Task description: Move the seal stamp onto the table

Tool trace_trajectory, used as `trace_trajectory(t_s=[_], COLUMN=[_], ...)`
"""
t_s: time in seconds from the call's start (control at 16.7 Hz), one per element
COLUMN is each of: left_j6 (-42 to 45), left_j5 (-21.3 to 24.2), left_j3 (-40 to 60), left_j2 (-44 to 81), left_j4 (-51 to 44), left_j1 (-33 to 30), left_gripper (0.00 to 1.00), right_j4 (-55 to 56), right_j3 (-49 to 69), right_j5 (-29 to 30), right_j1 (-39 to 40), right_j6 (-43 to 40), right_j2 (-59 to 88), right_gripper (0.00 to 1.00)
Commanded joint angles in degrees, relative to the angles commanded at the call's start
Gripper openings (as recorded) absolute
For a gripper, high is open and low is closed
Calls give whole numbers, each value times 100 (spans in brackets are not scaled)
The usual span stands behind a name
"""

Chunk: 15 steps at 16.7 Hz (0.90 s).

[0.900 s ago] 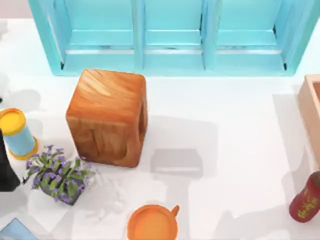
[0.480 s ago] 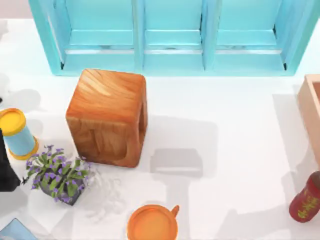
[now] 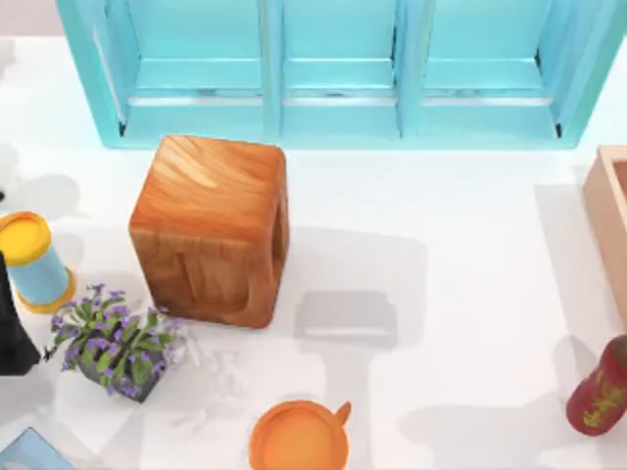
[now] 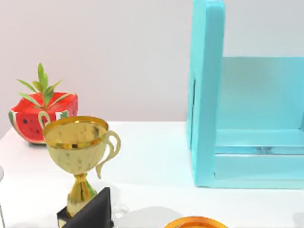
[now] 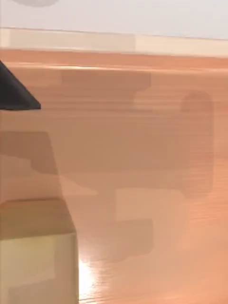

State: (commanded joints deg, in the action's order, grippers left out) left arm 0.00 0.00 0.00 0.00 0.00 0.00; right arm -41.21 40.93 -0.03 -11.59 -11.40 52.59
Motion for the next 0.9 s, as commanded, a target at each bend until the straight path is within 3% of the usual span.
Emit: trace_trajectory(t_s=[0.48,0.9], left_j6=[0,0], left_j5=[0,0], left_j3=[0,0], left_j2=[0,0], left_j4=[0,0], left_j1=[0,0], left_gripper=[100,100], right_j4=[-2583,-2982], right_j3=[2670,3165], right_j5=[-2,2], right_j1=[-746,-874], right_j6=[-732,-856], right_j2=[3366,3890], right_gripper=[100,100])
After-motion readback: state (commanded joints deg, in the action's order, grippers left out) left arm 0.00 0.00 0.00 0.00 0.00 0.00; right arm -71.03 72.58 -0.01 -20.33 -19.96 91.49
